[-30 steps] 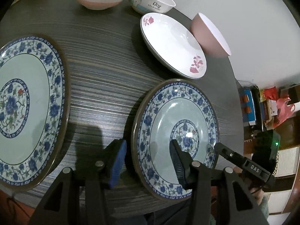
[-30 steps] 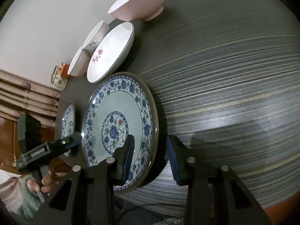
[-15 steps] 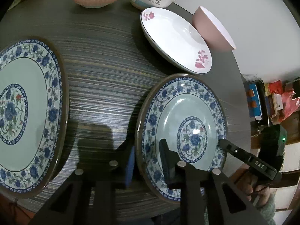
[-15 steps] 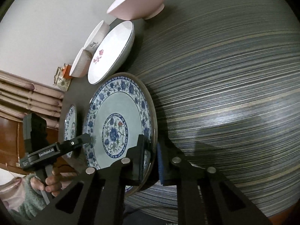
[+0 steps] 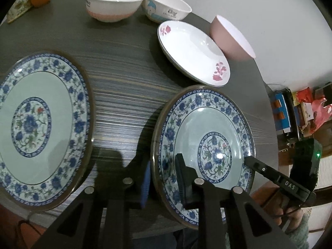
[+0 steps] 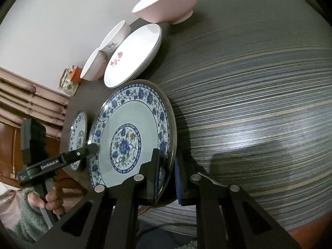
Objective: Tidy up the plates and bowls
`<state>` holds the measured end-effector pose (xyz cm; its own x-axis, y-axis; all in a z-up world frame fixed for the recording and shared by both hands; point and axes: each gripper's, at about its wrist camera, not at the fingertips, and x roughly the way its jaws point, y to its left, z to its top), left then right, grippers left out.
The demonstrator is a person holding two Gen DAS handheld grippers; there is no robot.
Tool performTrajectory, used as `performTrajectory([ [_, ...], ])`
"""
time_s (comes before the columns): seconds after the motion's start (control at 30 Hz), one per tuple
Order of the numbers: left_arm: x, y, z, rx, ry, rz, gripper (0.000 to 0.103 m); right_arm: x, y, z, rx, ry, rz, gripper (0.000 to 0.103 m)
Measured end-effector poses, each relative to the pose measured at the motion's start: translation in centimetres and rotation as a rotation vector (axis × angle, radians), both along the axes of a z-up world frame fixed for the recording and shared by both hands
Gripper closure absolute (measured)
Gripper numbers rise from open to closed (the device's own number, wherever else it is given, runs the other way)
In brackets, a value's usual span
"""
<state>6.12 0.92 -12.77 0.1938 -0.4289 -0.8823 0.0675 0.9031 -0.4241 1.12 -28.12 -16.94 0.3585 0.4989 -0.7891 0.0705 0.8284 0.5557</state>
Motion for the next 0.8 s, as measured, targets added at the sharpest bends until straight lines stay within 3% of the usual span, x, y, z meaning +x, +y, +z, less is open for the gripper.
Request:
performTrajectory([
  [0.4, -0.2, 4.0, 3.8, -0.019, -0.071, 0.09, 0.081, 1.3, 3.6, 3.2, 0.01, -0.048, 0.046, 0.089],
  [0.8, 0.0, 12.2, 6.5, 0.012, -0.129, 0.254, 0.081, 5.0, 11.0, 6.1, 0.013, -0.098, 0.162, 0.089],
])
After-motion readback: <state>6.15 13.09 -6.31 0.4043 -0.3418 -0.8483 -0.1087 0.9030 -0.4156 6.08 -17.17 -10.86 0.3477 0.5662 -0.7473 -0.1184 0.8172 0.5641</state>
